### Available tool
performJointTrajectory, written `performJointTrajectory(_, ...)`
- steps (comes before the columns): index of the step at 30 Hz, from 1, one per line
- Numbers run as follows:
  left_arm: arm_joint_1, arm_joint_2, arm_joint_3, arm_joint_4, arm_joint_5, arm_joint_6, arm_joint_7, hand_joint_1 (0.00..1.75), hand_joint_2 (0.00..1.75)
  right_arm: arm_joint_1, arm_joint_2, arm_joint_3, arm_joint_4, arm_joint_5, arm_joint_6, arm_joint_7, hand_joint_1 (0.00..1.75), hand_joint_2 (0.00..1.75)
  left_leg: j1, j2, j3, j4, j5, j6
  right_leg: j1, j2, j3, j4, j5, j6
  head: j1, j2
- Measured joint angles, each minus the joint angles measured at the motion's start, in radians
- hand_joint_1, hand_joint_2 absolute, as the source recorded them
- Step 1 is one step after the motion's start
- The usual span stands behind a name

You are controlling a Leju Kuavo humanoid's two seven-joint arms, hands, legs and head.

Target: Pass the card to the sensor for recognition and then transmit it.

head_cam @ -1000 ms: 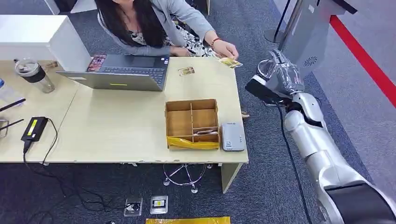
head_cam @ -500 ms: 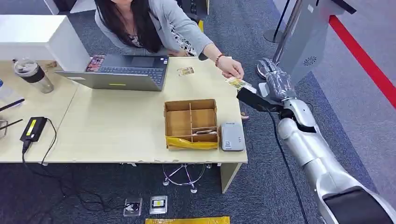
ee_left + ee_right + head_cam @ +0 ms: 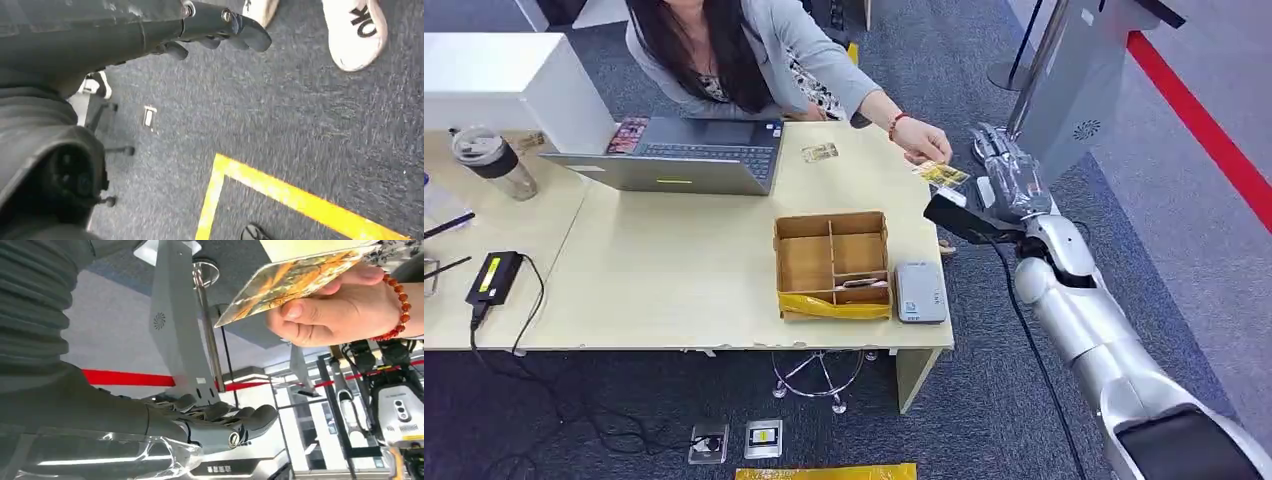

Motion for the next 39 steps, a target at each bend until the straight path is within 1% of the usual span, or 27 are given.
performJointTrajectory(7, -0.003, 0.003, -0.005, 0.000, 0.009, 0.033, 0.006, 0.00, 0.00, 0.000, 0.005, 0.017, 0.000, -0.022, -0.007, -0.002, 0.00, 1.75, 0.000, 0.000, 0.000, 0.000, 0.000, 0.000, 0.000, 0.000, 0.000, 0.000, 0.000, 0.000, 0.000, 0.000)
performJointTrajectory(12, -0.003, 0.006, -0.006, 0.000, 0.005, 0.033, 0.006, 0.00, 0.00, 0.000, 0.004, 0.024, 0.000, -0.029, -0.007, -0.001, 0.00, 1.75, 0.000, 0.000, 0.000, 0.000, 0.000, 0.000, 0.000, 0.001, 0.000, 0.000, 0.000, 0.000, 0.000, 0.000)
performJointTrajectory(13, -0.003, 0.007, -0.006, 0.000, 0.005, 0.033, 0.006, 0.00, 0.00, 0.001, 0.004, 0.027, 0.000, -0.029, -0.008, -0.001, 0.70, 1.75, 0.000, 0.000, 0.000, 0.000, 0.000, 0.000, 0.000, 0.001, 0.000, 0.000, 0.000, 0.000, 0.000, 0.000)
performJointTrajectory(14, -0.003, 0.007, -0.008, 0.000, 0.005, 0.034, 0.006, 0.00, 0.00, 0.001, 0.003, 0.028, 0.000, -0.029, -0.010, -0.001, 0.70, 1.75, 0.000, 0.000, 0.000, 0.000, 0.000, 0.000, 0.000, 0.001, 0.000, 0.000, 0.000, 0.000, 0.000, 0.000)
performJointTrajectory(15, -0.003, 0.008, -0.010, 0.000, 0.005, 0.034, 0.006, 0.00, 0.00, 0.001, 0.003, 0.029, -0.001, -0.030, -0.013, -0.001, 1.75, 1.75, 0.000, 0.000, 0.000, 0.000, 0.000, 0.000, 0.000, 0.001, 0.000, 0.000, 0.000, 0.000, 0.000, 0.000)
performJointTrajectory(18, -0.003, 0.008, -0.014, 0.000, 0.007, 0.040, 0.006, 0.00, 0.00, 0.000, 0.003, 0.034, -0.003, -0.034, -0.034, 0.000, 1.75, 1.75, 0.000, 0.000, 0.000, 0.000, 0.000, 0.000, 0.000, 0.001, 0.000, 0.000, 0.000, 0.000, 0.000, 0.000)
performJointTrajectory(24, -0.003, 0.009, -0.023, 0.000, 0.008, 0.044, 0.005, 0.00, 0.00, 0.000, 0.003, 0.044, -0.014, -0.048, -0.052, -0.001, 1.75, 1.75, 0.000, 0.000, 0.000, 0.000, 0.000, 0.000, 0.000, 0.001, 0.000, 0.000, 0.000, 0.000, 0.000, 0.000)
performJointTrajectory(39, -0.003, 0.011, -0.031, 0.000, 0.010, 0.051, 0.006, 0.00, 0.00, 0.001, 0.004, 0.068, -0.027, -0.069, -0.066, -0.018, 1.75, 1.75, 0.000, 0.000, 0.000, 0.000, 0.000, 0.000, 0.000, 0.001, 0.000, 0.000, 0.000, 0.000, 0.000, 0.000)
